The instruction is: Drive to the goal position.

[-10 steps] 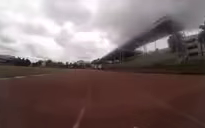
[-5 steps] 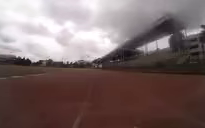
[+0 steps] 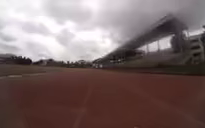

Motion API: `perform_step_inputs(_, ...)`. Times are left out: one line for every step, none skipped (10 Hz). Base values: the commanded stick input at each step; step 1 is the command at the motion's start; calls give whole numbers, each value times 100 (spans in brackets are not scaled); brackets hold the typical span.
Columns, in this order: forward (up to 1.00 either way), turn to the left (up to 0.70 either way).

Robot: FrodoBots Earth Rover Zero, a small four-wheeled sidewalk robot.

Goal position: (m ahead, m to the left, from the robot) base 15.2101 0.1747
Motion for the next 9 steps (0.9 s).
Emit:
perform_step_inputs(70, 0)
perform_step_inputs(70, 0)
perform_step_inputs(70, 0)
perform_step_inputs(70, 0)
perform_step_inputs(70, 0)
perform_step_inputs(70, 0)
perform_step_inputs(70, 0)
perform_step_inputs(70, 0)
perform_step_inputs(70, 0)
